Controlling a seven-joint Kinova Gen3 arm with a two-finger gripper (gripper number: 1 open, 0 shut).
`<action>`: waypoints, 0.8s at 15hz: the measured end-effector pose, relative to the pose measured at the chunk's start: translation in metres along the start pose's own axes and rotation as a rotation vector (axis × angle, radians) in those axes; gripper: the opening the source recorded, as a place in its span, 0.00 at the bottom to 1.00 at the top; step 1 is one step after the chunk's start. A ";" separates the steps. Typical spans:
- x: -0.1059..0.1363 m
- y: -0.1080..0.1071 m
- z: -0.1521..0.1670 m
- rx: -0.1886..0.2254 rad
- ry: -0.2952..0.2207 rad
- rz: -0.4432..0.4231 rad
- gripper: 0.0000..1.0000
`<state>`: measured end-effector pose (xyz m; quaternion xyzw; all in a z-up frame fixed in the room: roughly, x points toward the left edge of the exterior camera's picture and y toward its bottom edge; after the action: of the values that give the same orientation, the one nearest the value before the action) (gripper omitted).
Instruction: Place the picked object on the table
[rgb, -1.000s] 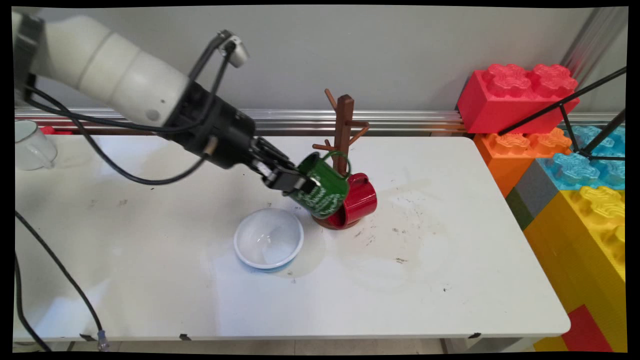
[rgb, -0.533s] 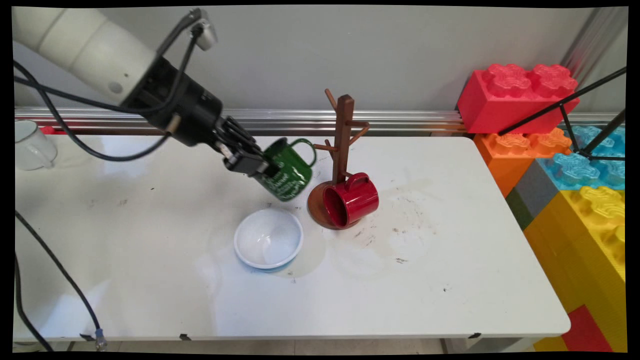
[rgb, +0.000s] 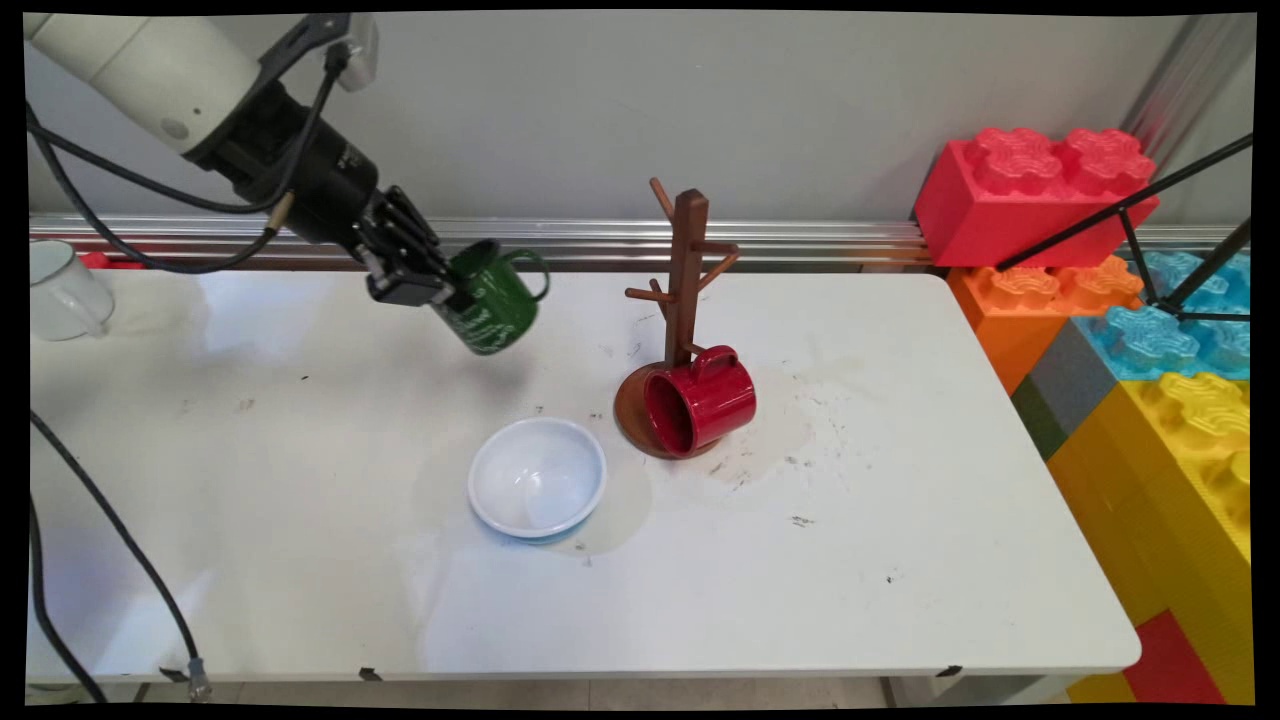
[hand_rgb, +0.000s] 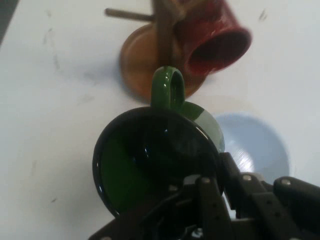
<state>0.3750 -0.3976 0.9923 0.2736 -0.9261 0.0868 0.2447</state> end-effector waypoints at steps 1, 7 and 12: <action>-0.004 -0.007 0.000 0.010 -0.017 0.026 0.00; -0.026 -0.038 0.014 0.052 -0.090 0.166 0.00; -0.049 -0.062 0.036 0.058 -0.147 0.286 0.00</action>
<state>0.4306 -0.4372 0.9381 0.1513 -0.9682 0.1272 0.1535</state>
